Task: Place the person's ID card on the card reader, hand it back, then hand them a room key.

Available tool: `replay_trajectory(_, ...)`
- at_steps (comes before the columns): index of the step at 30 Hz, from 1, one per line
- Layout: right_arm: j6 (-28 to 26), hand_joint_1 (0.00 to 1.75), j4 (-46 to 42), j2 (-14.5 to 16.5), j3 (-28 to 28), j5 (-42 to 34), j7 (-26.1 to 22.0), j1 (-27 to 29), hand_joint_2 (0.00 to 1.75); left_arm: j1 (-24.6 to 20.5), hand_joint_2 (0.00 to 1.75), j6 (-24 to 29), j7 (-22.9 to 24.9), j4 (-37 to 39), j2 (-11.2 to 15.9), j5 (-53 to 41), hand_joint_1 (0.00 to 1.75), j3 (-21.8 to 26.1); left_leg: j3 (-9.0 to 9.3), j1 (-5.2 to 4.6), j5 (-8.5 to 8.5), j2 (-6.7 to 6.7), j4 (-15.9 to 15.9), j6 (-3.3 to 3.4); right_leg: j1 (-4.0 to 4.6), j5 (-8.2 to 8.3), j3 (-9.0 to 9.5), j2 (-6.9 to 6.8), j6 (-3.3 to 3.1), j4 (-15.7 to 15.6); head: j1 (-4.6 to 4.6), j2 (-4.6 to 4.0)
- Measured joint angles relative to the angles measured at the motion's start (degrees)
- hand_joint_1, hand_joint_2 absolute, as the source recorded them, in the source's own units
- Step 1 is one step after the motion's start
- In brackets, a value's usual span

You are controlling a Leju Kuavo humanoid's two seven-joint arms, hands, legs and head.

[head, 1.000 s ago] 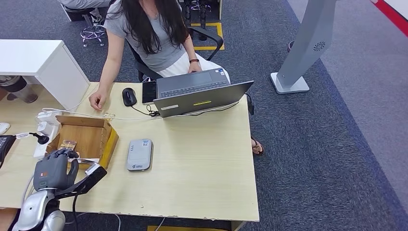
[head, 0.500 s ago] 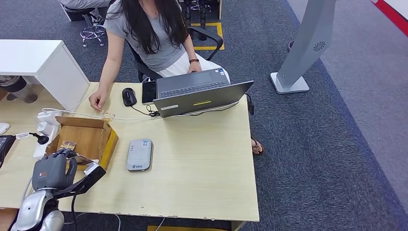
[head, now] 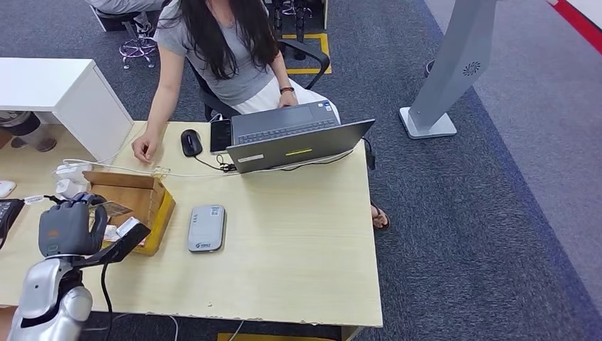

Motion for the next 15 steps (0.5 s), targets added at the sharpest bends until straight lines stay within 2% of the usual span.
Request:
replay_trajectory(5, 0.15, 0.0, 0.0, -0.01, -0.01, 0.37, 0.0, -0.27, 1.75, -5.31, 1.75, -0.54, 0.1, 0.54, 0.23, 0.08, 1.75, -1.05, 0.02, 0.0, 0.04, 0.07, 0.0, -0.04, 0.0, 0.09, 0.09, 0.05, -0.1, 0.01, 0.0, 0.0)
replay_trajectory(15, 0.17, 0.0, 0.0, -0.01, -0.04, 0.51, 0.0, -0.26, 1.75, -7.04, 1.75, -0.54, 0.1, 0.82, 0.56, 0.17, 1.75, -2.14, -0.02, 0.0, 0.04, 0.11, -0.01, -0.06, 0.0, 0.1, -0.01, 0.1, -0.14, 0.01, 0.0, 0.0)
